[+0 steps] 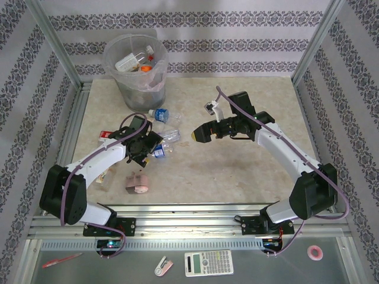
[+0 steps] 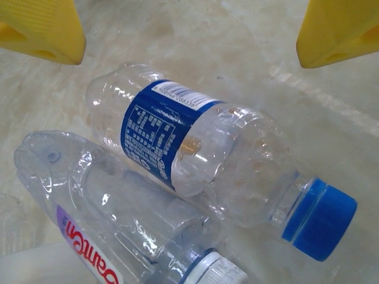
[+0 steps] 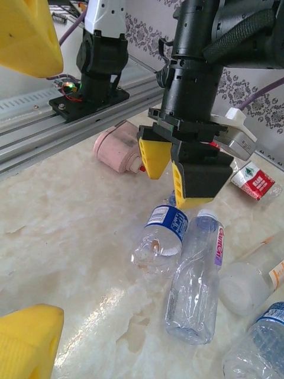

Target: Throw the plastic bottles in the bin

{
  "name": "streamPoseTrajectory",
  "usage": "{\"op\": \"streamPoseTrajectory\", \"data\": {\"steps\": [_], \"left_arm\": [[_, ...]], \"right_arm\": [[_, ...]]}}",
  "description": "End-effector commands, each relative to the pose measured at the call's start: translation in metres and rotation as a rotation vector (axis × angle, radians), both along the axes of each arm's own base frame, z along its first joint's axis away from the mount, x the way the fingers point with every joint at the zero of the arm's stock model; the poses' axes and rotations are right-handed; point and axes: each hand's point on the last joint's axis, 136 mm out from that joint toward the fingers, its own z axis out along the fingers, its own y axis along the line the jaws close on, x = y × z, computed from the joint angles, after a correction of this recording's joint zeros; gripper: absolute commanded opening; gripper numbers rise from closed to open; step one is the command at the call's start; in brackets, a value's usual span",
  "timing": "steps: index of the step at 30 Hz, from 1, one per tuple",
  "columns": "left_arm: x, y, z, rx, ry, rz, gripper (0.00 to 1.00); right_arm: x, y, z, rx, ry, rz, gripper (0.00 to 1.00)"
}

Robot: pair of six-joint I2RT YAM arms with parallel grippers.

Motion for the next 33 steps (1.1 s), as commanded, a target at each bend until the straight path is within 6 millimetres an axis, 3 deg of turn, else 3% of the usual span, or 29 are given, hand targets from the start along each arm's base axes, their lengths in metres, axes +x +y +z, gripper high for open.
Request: {"op": "streamPoseTrajectory", "data": {"steps": [1, 20, 33], "left_arm": [[0.006, 0.001, -0.009, 0.012, 0.001, 0.051, 0.92], [0.01, 0.019, -0.03, 0.053, 0.037, 0.137, 0.92], [0.021, 0.024, -0.03, 0.056, -0.022, 0.192, 0.91]], "right_arm": [[-0.005, 0.001, 0.007, 0.011, -0.04, 0.01, 0.98], [-0.011, -0.004, 0.003, 0.013, -0.042, 0.005, 0.98], [-0.012, -0.004, 0.005, 0.022, -0.048, 0.01, 0.98]]}}
